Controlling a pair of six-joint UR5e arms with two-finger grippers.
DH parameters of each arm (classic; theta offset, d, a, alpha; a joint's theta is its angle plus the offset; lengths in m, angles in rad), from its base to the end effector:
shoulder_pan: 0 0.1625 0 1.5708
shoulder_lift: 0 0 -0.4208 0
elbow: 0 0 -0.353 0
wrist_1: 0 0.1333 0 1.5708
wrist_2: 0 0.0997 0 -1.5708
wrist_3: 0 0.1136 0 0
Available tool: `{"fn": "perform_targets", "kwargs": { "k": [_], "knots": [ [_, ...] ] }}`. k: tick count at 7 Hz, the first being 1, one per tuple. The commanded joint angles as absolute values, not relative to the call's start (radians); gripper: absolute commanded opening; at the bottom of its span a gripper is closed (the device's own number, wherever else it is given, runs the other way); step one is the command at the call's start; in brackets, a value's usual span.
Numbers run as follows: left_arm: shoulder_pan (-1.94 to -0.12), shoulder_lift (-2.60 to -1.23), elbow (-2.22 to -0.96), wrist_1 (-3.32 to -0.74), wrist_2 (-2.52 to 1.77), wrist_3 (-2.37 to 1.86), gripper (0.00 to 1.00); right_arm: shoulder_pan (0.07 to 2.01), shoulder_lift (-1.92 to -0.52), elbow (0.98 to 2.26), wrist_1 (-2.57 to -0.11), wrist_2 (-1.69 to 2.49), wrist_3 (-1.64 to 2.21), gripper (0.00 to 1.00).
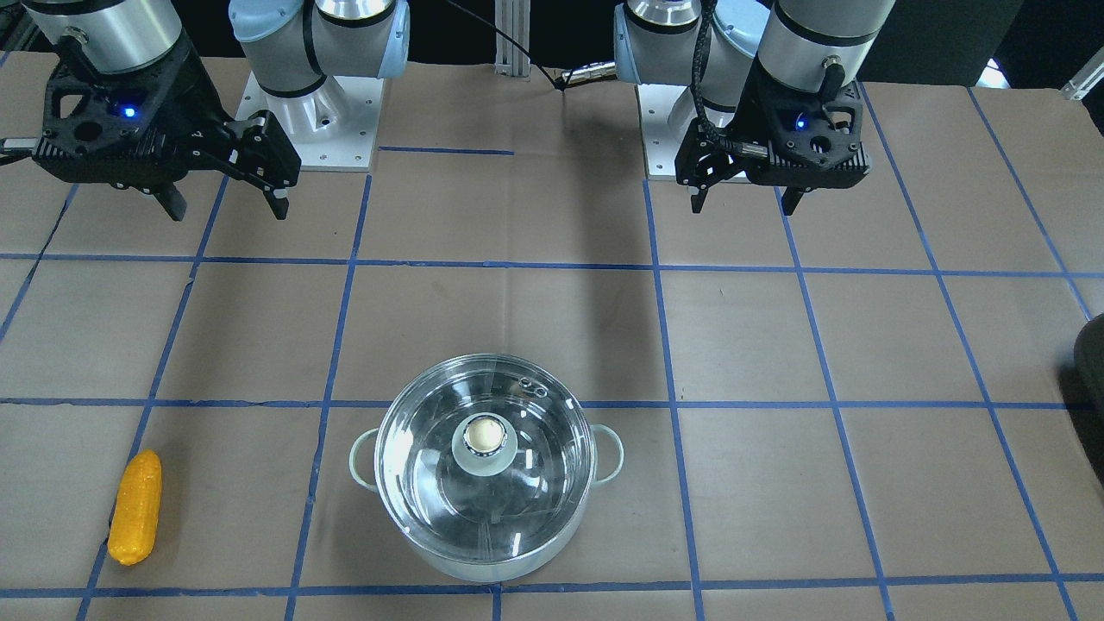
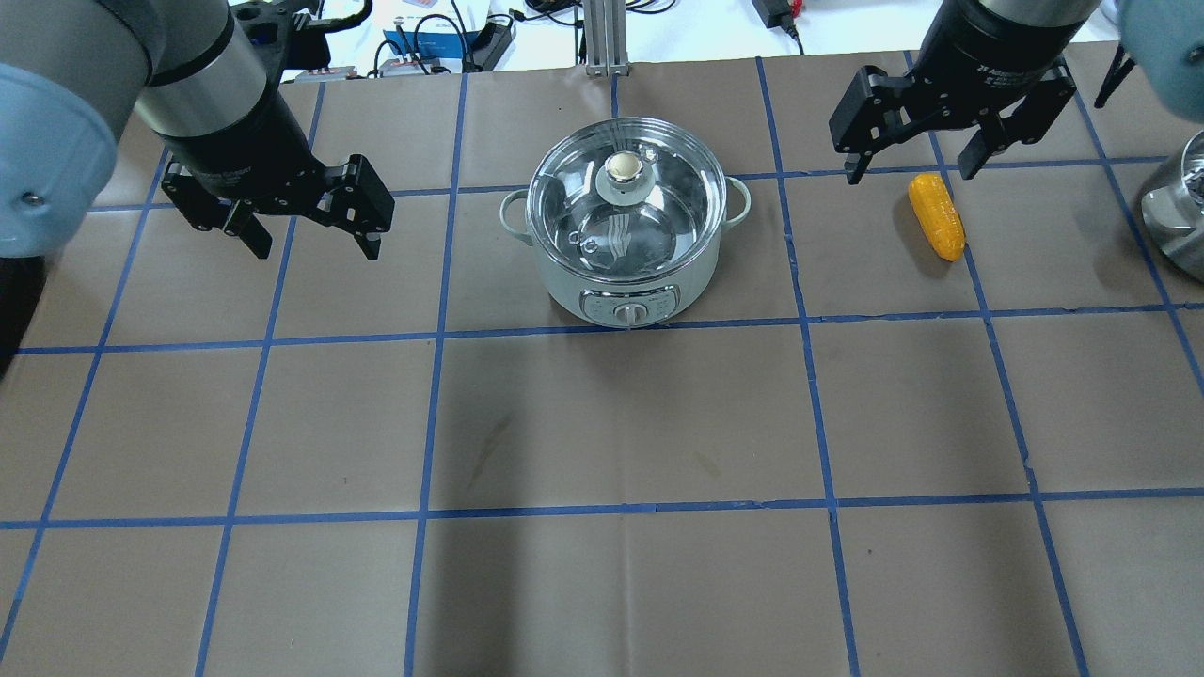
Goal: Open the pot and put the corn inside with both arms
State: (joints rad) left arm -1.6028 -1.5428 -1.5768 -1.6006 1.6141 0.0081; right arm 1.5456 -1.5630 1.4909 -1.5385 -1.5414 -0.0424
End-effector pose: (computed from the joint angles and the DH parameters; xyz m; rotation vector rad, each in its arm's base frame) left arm -0.1424 -0.4356 0.4766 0.0624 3.0975 0.0113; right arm 0.1250 -0.4628 0.4992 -0.0277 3.1128 -0.0635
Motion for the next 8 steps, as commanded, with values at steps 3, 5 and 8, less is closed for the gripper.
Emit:
{"fn": "perform_targets", "kwargs": {
  "k": [3, 5, 8],
  "knots": [
    [-1.603, -1.543, -1.577, -1.598, 1.615, 0.009, 1.0, 1.546, -1.565, 1.49, -1.536, -1.542, -0.041, 1.0],
    [-1.611, -1.604, -1.54, -1.525, 1.617, -0.005, 1.0, 1.511, -1.559, 1.438, -1.495, -1.557, -0.047, 1.0],
    [-1.661, -1.739, -1.416, -1.465, 1.597, -0.049, 1.0, 1.483, -1.505, 1.37, -1.457, -1.557, -0.069, 1.0]
  ]
}}
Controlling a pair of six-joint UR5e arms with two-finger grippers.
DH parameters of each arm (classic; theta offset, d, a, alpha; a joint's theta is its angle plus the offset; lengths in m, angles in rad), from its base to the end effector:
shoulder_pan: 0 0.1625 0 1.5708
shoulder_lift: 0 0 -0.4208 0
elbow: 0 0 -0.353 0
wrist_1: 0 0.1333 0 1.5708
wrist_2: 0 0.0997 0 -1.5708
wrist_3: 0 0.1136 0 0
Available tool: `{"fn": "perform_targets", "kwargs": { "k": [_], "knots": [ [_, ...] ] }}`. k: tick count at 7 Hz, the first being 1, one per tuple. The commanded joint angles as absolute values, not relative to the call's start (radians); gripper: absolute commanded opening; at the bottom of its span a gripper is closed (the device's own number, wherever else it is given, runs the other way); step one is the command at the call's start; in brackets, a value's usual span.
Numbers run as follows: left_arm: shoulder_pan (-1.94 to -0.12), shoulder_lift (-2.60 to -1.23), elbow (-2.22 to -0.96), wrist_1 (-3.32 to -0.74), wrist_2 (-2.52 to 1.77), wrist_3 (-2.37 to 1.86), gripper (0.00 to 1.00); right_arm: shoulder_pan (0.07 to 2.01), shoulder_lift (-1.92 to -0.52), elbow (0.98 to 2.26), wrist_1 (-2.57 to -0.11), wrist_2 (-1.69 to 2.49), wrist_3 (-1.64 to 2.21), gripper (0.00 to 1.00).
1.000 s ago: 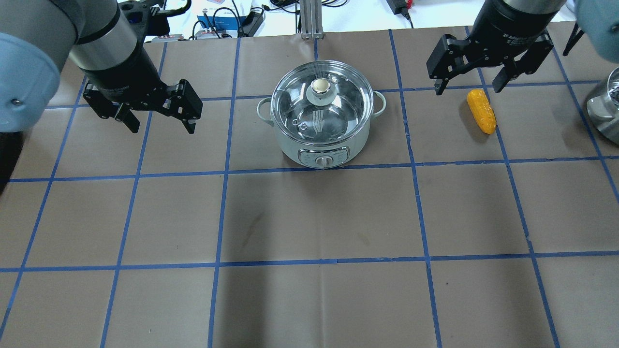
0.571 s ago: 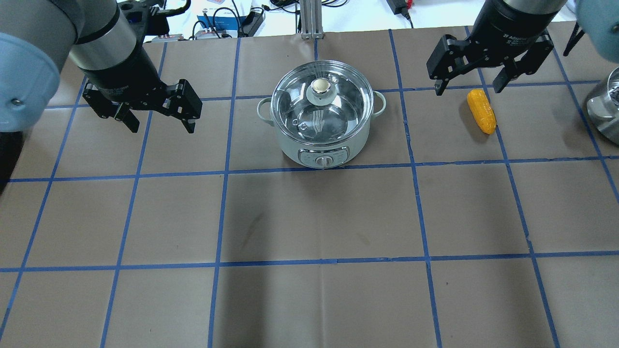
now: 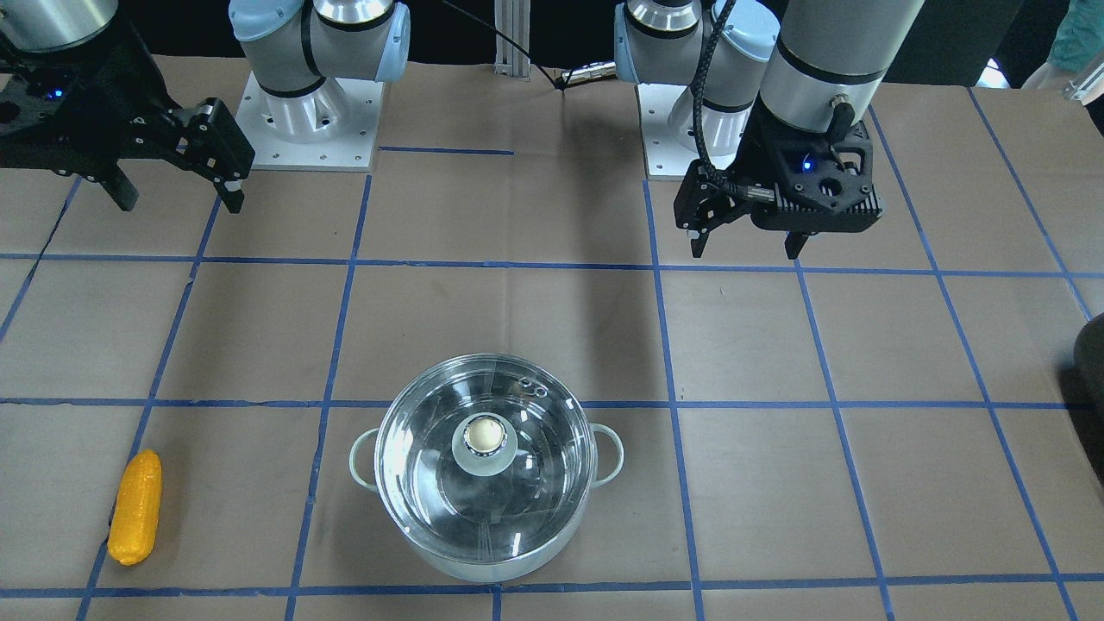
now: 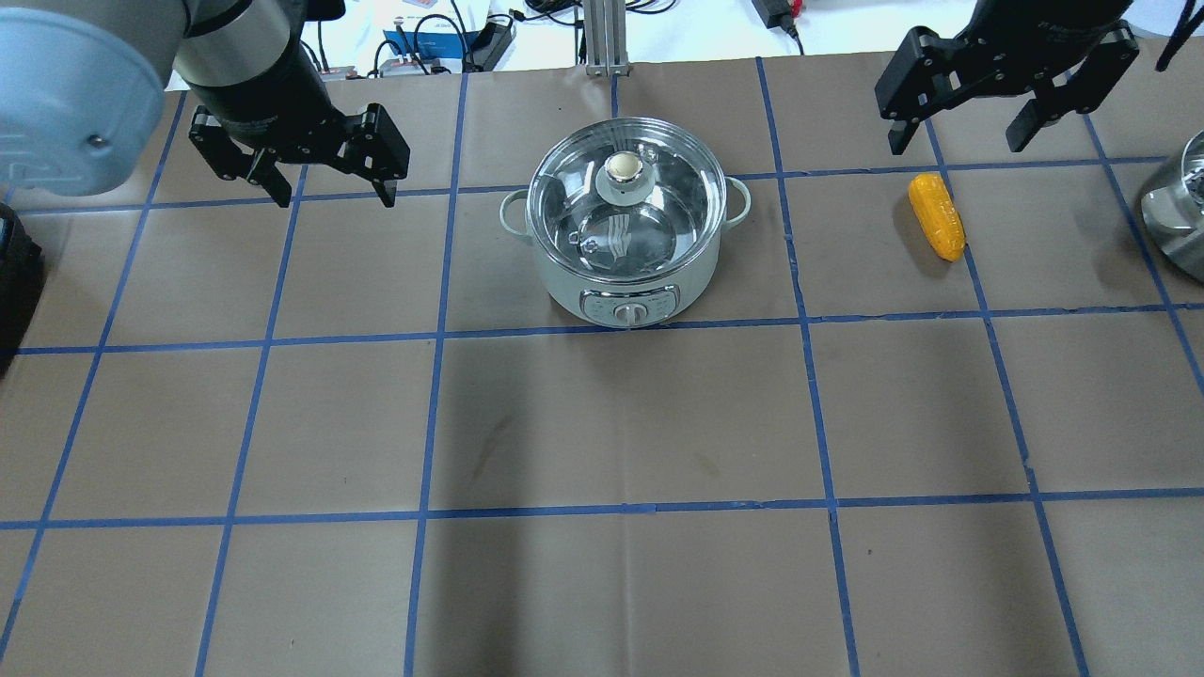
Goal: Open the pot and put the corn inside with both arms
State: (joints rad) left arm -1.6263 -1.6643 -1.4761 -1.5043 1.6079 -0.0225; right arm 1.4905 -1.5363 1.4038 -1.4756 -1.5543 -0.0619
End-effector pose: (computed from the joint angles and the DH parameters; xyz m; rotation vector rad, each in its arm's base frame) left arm -0.1566 -0.4915 0.4754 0.0493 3.1049 -0.1073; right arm 0.0972 -0.4776 0.5199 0.0283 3.1271 -0.0600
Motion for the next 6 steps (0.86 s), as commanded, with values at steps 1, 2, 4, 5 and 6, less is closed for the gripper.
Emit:
{"fn": "perform_targets", "kwargs": {
  "k": [1, 2, 4, 5, 6],
  "knots": [
    [-1.758, -1.834, -1.343, -1.441, 1.583, -0.152, 1.0, 1.462, -1.458, 1.358, -1.468, -1.595, -0.124, 1.0],
    [-1.851, -1.955, -1.277, -1.327, 1.58, -0.249, 1.0, 1.409, -1.362, 1.364, -1.539, -1.609, -0.19, 1.0],
    [-1.908, -2.087, -1.183, -1.29, 1.574, -0.345, 1.0, 1.342, -1.168, 1.368, -1.749, -1.605, -0.317, 1.0],
    [-1.908, -2.101, -1.183, -1.289, 1.572, -0.347, 1.0, 1.338, -1.07, 1.415, -1.928, -1.6, -0.355, 1.0],
    [-1.908, -2.12, -1.181, -1.289, 1.55, -0.353, 1.0, 1.335, -1.031, 1.489, -2.091, -1.598, -0.385, 0.99]
  ]
}}
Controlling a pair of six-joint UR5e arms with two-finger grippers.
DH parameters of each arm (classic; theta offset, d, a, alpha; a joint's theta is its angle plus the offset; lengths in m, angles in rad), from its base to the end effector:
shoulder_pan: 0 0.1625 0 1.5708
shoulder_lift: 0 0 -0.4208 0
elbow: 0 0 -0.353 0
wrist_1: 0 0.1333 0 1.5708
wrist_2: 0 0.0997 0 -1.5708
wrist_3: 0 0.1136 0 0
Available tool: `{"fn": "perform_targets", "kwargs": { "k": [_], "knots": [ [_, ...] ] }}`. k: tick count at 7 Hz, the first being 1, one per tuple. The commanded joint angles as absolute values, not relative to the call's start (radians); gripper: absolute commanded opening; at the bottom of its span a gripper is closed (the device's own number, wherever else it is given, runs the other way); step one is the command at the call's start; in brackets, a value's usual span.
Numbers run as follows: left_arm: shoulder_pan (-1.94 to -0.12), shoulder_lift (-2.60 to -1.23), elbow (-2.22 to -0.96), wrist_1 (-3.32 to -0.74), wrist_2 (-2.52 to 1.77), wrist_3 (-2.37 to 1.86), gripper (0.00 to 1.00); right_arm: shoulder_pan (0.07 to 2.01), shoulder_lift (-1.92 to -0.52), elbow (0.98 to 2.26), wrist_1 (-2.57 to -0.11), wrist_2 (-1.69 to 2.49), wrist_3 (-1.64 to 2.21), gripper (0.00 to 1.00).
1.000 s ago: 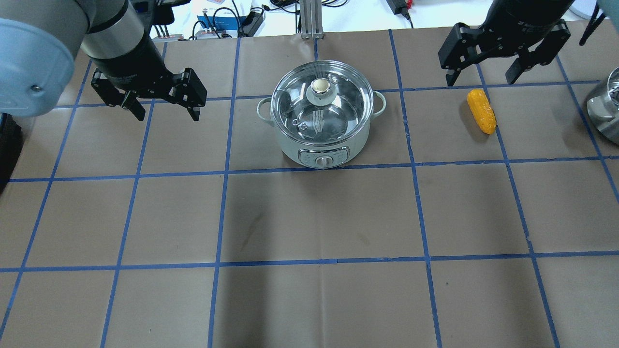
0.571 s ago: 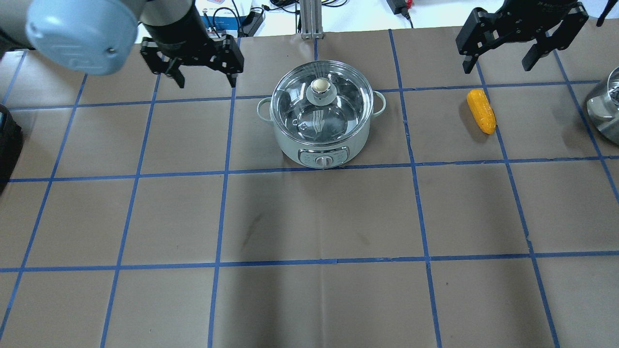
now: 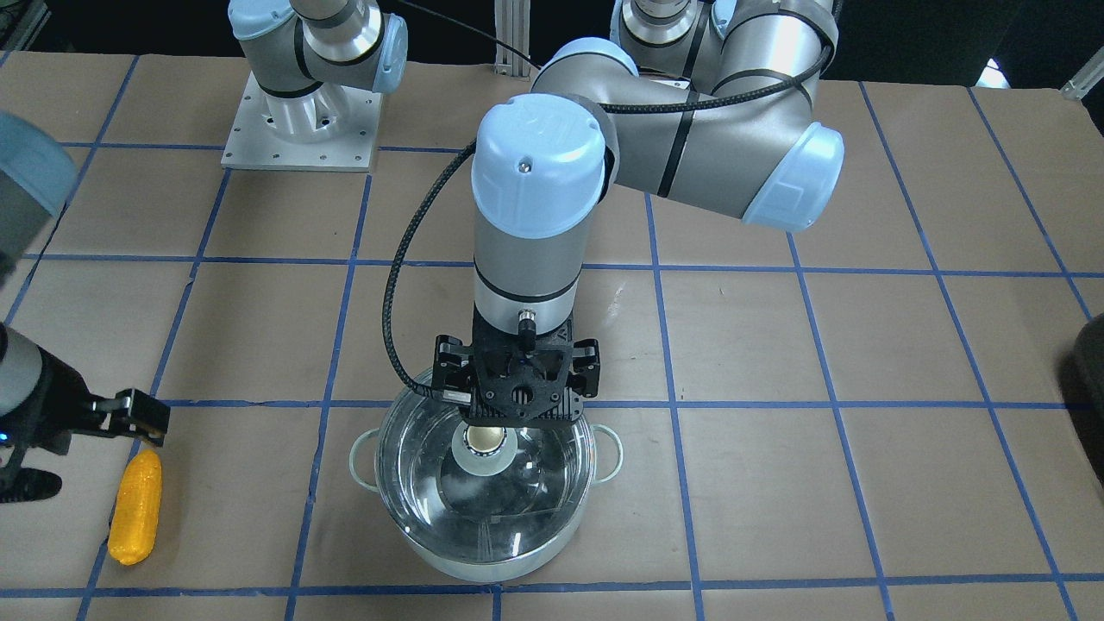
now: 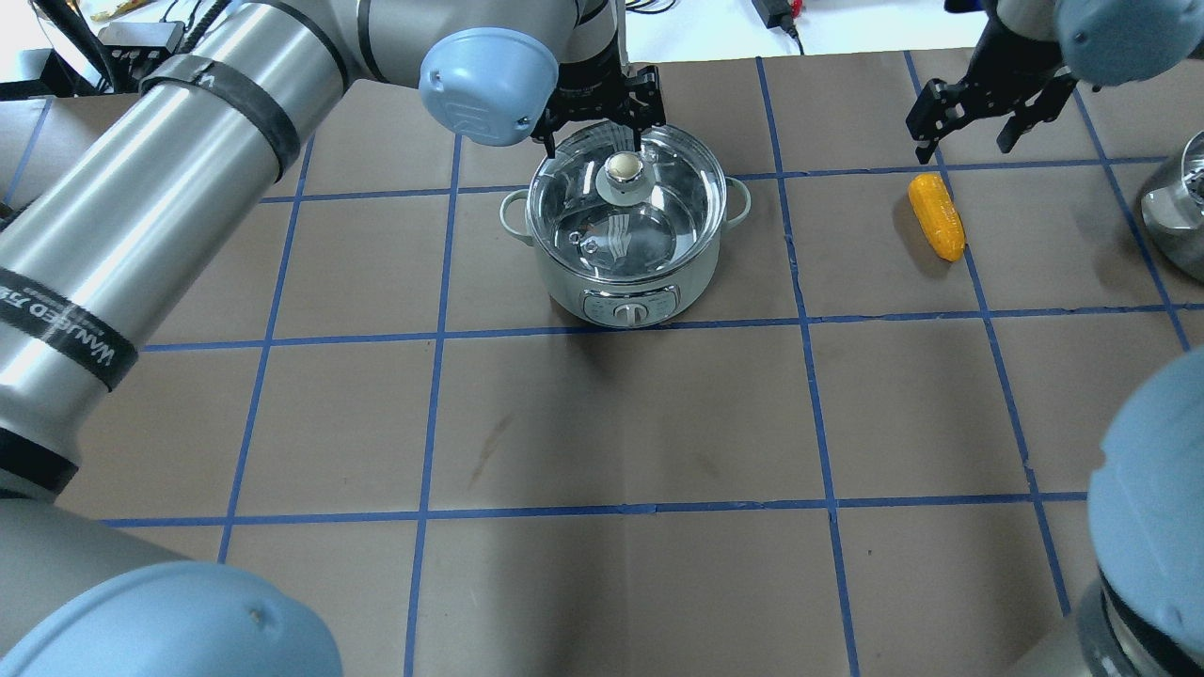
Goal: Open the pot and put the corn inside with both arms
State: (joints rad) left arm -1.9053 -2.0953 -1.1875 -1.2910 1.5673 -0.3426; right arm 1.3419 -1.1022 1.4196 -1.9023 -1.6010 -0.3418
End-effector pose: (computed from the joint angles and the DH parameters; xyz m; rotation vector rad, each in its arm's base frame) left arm -0.3478 -0.5934 0.3783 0.0121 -3.0858 0.2002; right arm -0.0157 -0.6398 0.3156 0.1751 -3.1037 0.0078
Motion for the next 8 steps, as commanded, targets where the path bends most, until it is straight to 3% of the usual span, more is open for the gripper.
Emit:
{"fn": "perform_targets", "kwargs": {
  "k": [1, 2, 3, 4, 6, 7, 8],
  "knots": [
    [-1.908, -2.137, -1.183, -1.287, 1.549, -0.362, 1.0, 1.322, -0.97, 1.546, -2.241, -1.597, -0.403, 0.97],
    [-1.913, -2.157, -1.18, -1.258, 1.543, -0.37, 1.0, 1.306, -0.933, 1.546, -2.291, -1.594, -0.413, 0.94],
    [-1.913, -2.161, -1.18, -1.243, 1.516, -0.376, 1.0, 1.304, -0.933, 1.548, -2.293, -1.579, -0.413, 0.83],
    [-1.913, -2.161, -1.18, -1.236, 1.514, -0.377, 1.0, 1.302, -0.933, 1.546, -2.298, -1.566, -0.413, 0.68],
    [-1.913, -2.163, -1.183, -1.238, 1.514, -0.376, 1.0, 1.298, -0.933, 1.546, -2.283, -1.566, -0.41, 0.17],
    [-1.913, -2.164, -1.183, -1.23, 1.517, -0.367, 1.0, 1.298, -0.936, 1.546, -2.281, -1.569, -0.41, 0.07],
    [-1.913, -2.175, -1.183, -1.195, 1.517, -0.361, 0.71, 1.298, -0.942, 1.534, -2.255, -1.578, -0.407, 0.07]
  ]
}}
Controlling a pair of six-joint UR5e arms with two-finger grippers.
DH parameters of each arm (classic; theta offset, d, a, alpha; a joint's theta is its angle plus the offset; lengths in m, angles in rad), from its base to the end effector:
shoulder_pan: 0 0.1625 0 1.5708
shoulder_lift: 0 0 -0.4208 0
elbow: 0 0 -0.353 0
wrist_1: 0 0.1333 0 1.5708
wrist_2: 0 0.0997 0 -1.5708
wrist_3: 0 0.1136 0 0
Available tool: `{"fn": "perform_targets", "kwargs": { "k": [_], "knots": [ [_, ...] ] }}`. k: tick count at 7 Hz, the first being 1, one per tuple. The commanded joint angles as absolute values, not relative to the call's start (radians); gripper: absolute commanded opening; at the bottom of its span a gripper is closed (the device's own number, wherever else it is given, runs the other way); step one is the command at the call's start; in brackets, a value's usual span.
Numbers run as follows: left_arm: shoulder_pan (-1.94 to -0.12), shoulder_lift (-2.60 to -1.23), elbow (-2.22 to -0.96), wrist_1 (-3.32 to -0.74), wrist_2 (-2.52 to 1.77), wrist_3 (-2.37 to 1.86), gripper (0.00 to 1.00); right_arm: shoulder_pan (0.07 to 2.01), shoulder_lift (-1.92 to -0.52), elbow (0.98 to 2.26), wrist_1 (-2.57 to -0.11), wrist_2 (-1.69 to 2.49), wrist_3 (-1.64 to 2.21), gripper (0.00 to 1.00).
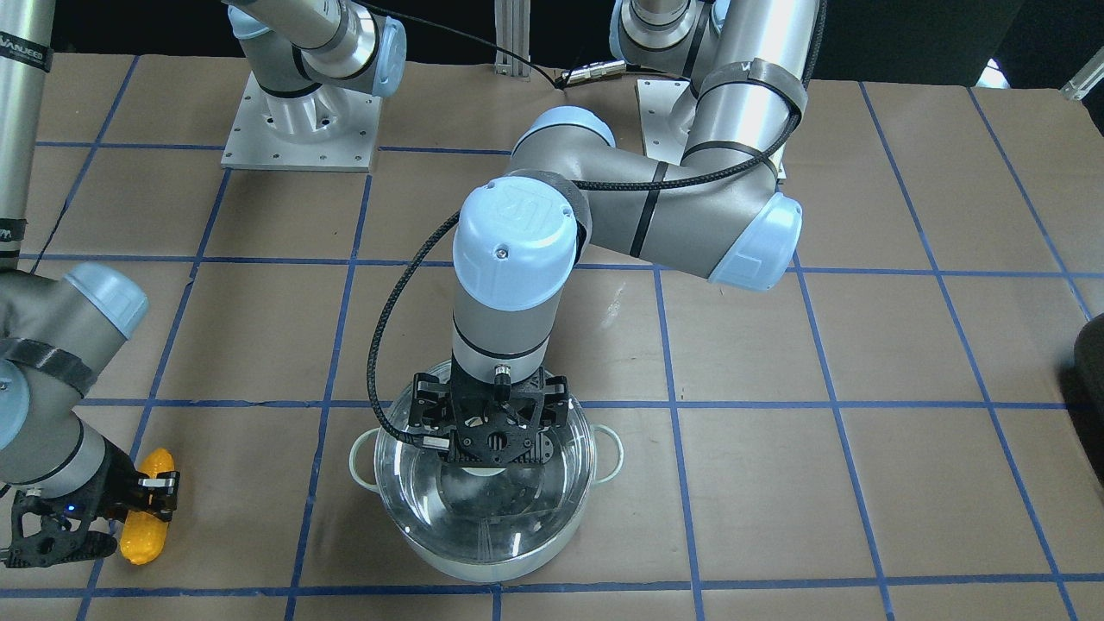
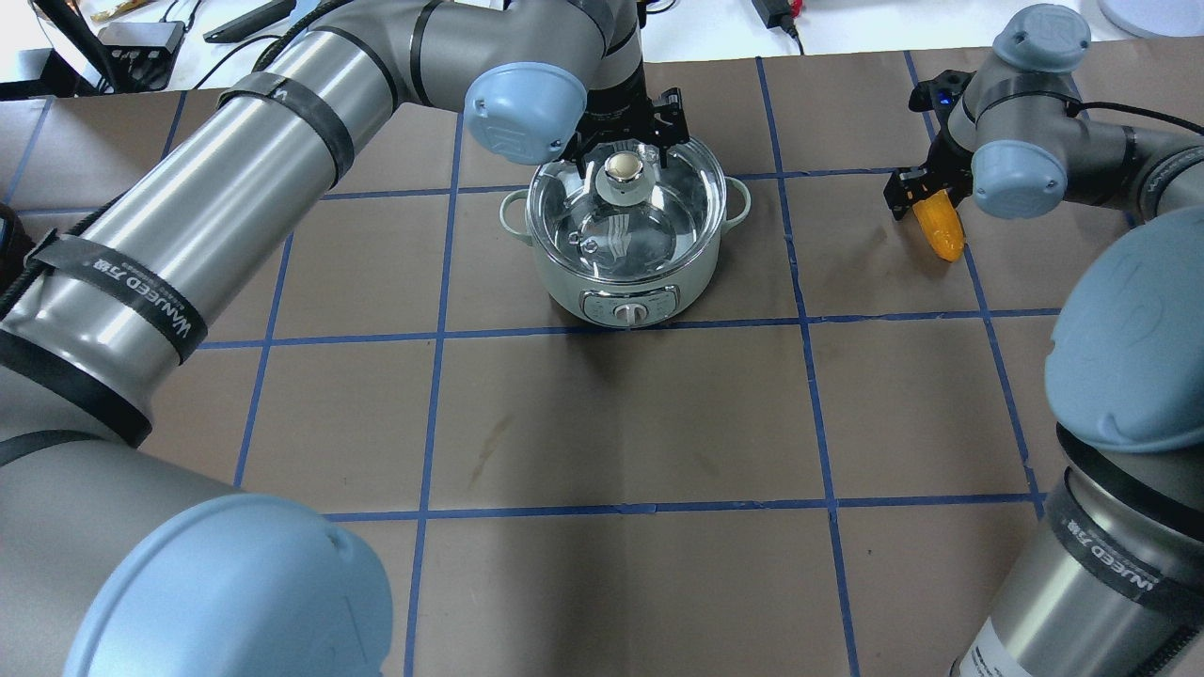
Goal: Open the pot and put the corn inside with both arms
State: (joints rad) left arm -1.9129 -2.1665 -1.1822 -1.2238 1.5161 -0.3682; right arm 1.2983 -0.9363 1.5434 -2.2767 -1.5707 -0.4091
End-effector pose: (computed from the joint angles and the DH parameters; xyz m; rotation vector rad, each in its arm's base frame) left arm -0.3649 -0.6090 0.3398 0.0338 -3.0368 0.1706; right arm -0.0465 -0.6617 0.1968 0.2119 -3.0981 0.1447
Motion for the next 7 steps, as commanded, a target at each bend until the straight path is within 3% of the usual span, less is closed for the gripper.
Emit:
{"fn": "perform_targets", "kwargs": {
  "k": [1, 2, 4, 7],
  "knots": [
    [-1.913, -2.18, -1.183, -1.193, 1.517, -0.36, 0.43, 1.299, -0.98, 1.504, -2.191, -1.578, -0.388, 0.07],
    [-1.913, -2.183, -1.18, -1.193, 1.517, -0.36, 0.33, 1.305, -1.056, 1.47, -2.027, -1.568, -0.34, 0.08],
    [-1.913, -2.16, -1.172, -1.195, 1.516, -0.36, 0.32, 1.357, -1.138, 1.457, -1.938, -1.571, -0.287, 0.08],
    [-1.843, -2.039, -1.184, -1.308, 1.523, -0.265, 0.32, 1.584, -1.135, 1.43, -1.95, -1.565, 0.003, 0.08]
  ]
}}
